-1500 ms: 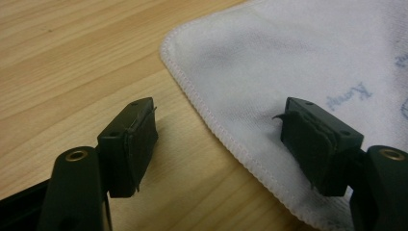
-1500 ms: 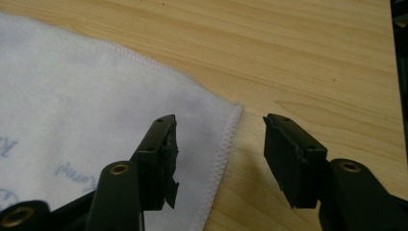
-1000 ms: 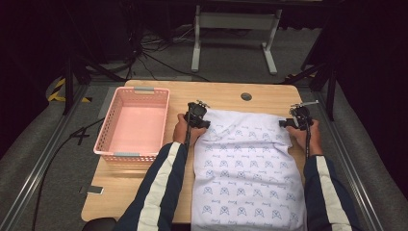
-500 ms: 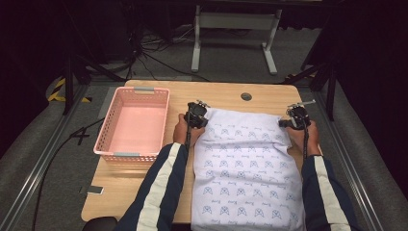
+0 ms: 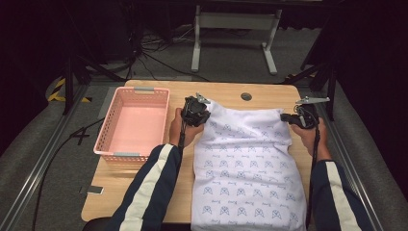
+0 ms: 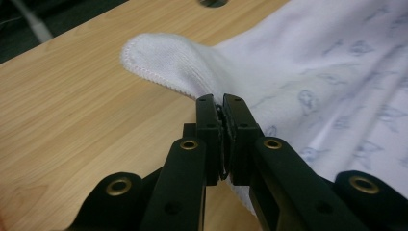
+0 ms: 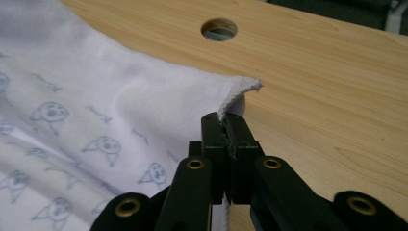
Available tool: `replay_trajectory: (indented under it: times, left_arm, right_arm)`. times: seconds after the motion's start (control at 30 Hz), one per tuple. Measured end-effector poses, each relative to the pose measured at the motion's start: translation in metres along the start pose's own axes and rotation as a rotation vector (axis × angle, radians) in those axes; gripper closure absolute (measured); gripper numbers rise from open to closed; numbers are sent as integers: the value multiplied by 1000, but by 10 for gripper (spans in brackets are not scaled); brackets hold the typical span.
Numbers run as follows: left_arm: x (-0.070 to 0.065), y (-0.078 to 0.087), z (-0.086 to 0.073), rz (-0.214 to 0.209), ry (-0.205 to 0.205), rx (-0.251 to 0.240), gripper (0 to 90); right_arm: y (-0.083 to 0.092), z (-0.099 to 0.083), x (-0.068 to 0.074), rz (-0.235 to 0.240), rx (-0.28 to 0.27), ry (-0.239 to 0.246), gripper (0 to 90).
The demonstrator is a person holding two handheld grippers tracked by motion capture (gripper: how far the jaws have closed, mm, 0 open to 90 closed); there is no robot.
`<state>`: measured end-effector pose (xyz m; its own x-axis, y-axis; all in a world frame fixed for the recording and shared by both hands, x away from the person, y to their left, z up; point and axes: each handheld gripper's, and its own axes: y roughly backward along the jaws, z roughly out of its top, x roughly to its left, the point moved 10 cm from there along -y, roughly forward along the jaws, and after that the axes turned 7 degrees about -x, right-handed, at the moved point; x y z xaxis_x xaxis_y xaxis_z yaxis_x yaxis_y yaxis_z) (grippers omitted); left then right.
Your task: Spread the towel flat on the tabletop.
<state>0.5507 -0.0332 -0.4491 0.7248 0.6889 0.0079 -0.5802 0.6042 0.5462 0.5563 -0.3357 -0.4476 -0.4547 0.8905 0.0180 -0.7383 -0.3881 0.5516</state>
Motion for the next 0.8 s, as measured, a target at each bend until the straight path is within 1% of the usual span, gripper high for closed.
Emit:
replay_trajectory:
  times: [0.03, 0.07, 0.1, 0.13, 0.17, 0.2, 0.23, 0.27, 0.3, 0.33, 0.37, 0.4, 0.43, 0.47, 0.5, 0.53, 0.57, 0.6, 0.63, 0.67, 0.7, 0.73, 0.77, 0.8]
  left_arm:
    - [-4, 4, -1, -5, -10, -2, 862]
    - [-9, 11, 0, -22, -26, -10, 862]
    - [-13, 18, 1, -35, -32, -23, 861]
    - [-17, 25, 2, -39, -36, -45, 861]
    - [-17, 25, 2, -39, -36, -45, 861]
    - [-21, 32, 3, -45, -47, -67, 861]
    - [-27, 42, 3, -60, -60, -83, 861]
    - [-32, 50, 1, -72, -76, -93, 861]
    - [-43, 65, -2, -110, -95, -117, 861]
    - [-47, 72, -5, -113, -109, -124, 861]
    - [-47, 72, -5, -113, -109, -124, 860]
    - [-54, 83, -11, -133, -130, -130, 860]
    - [-61, 89, -17, -149, -144, -126, 859]
    - [-65, 93, -22, -152, -165, -120, 859]
    - [-71, 96, -30, -163, -170, -113, 859]
    - [-78, 99, -37, -185, -183, -100, 857]
    - [-89, 103, -48, -216, -200, -76, 855]
    - [-97, 105, -57, -236, -223, -59, 855]
    - [-109, 108, -71, -272, -236, -21, 854]
    - [-120, 109, -84, -298, -268, 12, 851]
    - [-128, 108, -94, -321, -281, 41, 852]
    - [-136, 107, -106, -341, -287, 80, 848]
    - [-144, 103, -118, -343, -309, 107, 846]
    - [-146, 102, -126, -344, -338, 137, 845]
  right_arm:
    - [4, 0, 3, 13, -8, 7, 881]
    - [9, 1, 6, 20, -14, 21, 880]
    - [17, 2, 11, 29, -34, 38, 881]
    - [23, 4, 15, 49, -54, 37, 881]
    - [31, 5, 19, 59, -69, 45, 881]
    - [31, 5, 19, 59, -69, 45, 881]
    - [39, 6, 24, 74, -88, 56, 881]
    - [50, 6, 31, 109, -112, 58, 881]
    - [65, 2, 39, 130, -121, 102, 881]
    - [74, -1, 45, 156, -134, 127, 880]
    - [74, -1, 45, 156, -134, 127, 880]
    - [81, -3, 49, 176, -142, 133, 880]
    - [92, -9, 54, 181, -143, 144, 880]
    - [99, -14, 59, 197, -136, 170, 880]
    - [105, -18, 63, 215, -136, 175, 880]
    - [112, -23, 68, 224, -133, 186, 880]
    - [118, -29, 72, 235, -131, 194, 880]
    - [126, -38, 80, 281, -129, 210, 880]
    - [132, -46, 85, 299, -117, 225, 880]
    - [138, -57, 90, 321, -94, 228, 879]
    - [142, -71, 98, 378, -71, 230, 879]
    - [143, -85, 103, 393, -21, 260, 879]
    - [143, -99, 105, 392, 22, 285, 879]
    - [143, -116, 113, 436, 68, 281, 878]
